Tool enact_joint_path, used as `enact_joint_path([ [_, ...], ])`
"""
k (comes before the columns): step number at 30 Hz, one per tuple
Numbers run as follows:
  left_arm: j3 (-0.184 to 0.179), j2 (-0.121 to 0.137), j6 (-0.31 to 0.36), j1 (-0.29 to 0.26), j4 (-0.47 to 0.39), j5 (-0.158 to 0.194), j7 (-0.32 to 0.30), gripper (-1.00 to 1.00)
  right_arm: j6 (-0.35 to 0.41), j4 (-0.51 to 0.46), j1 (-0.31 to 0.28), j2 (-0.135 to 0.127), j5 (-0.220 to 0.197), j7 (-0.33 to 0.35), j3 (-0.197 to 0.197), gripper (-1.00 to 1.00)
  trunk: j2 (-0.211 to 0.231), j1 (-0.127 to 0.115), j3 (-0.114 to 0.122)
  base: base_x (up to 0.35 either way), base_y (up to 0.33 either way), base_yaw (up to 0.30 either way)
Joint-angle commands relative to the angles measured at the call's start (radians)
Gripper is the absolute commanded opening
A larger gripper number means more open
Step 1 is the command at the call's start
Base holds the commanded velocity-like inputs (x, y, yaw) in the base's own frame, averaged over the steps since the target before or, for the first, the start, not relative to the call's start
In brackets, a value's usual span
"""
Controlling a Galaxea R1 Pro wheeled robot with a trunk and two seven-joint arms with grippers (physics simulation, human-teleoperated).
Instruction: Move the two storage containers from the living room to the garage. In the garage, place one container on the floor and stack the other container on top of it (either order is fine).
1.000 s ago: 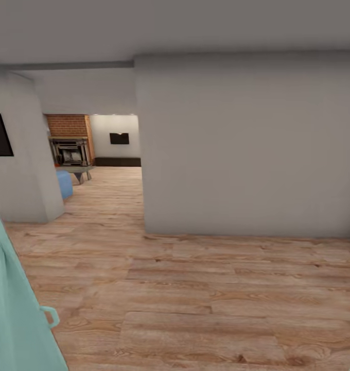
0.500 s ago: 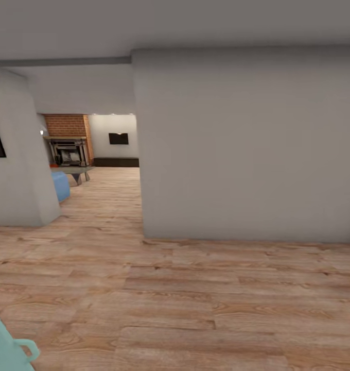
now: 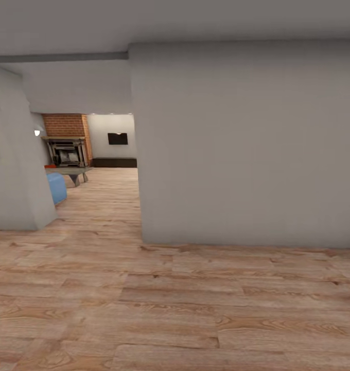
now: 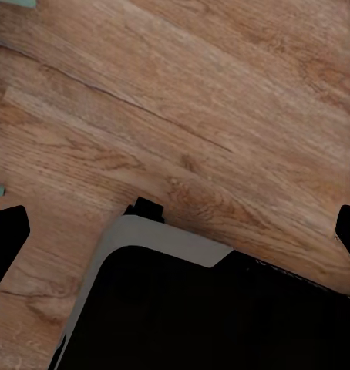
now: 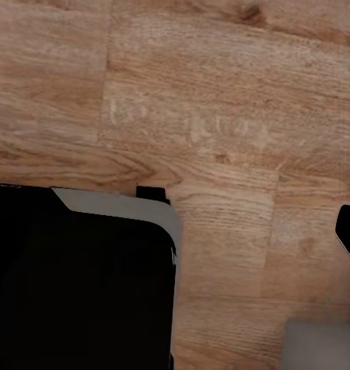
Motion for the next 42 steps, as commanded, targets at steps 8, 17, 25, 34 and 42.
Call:
enact_joint_path([
  [8,0.005,-0.001,-0.002,-0.001,0.001,0.001,0.001,1.00,-0.005,0.003,-0.001,0.001,-0.007,-0.001,0.009,1.00,-0.001,0.001,-0.002,0.322,0.000,0.000],
  [17,0.005,-0.002,-0.004,-0.001,0.001,0.000,0.001,1.00,-0.003,0.003,-0.001,0.002,-0.008,0.007,0.003,1.00,-0.001,0.001,-0.002,0.322,0.000,0.000],
  [25,0.005,-0.002,-0.006,-0.001,0.001,0.001,0.002,1.00,-0.004,0.003,-0.001,-0.002,-0.005,0.010,0.008,1.00,-0.001,0.001,-0.002,0.322,0.000,0.000],
  [34,0.005,-0.002,-0.005,-0.001,0.001,0.000,0.002,1.00,-0.005,0.003,-0.001,-0.001,-0.010,0.004,0.003,1.00,-0.001,0.001,-0.002,0.322,0.000,0.000],
  [42,0.005,-0.002,-0.004,-0.001,0.000,0.000,0.001,1.00,-0.005,0.003,-0.001,0.000,-0.007,0.003,0.003,1.00,-0.001,0.001,-0.002,0.322,0.000,0.012],
])
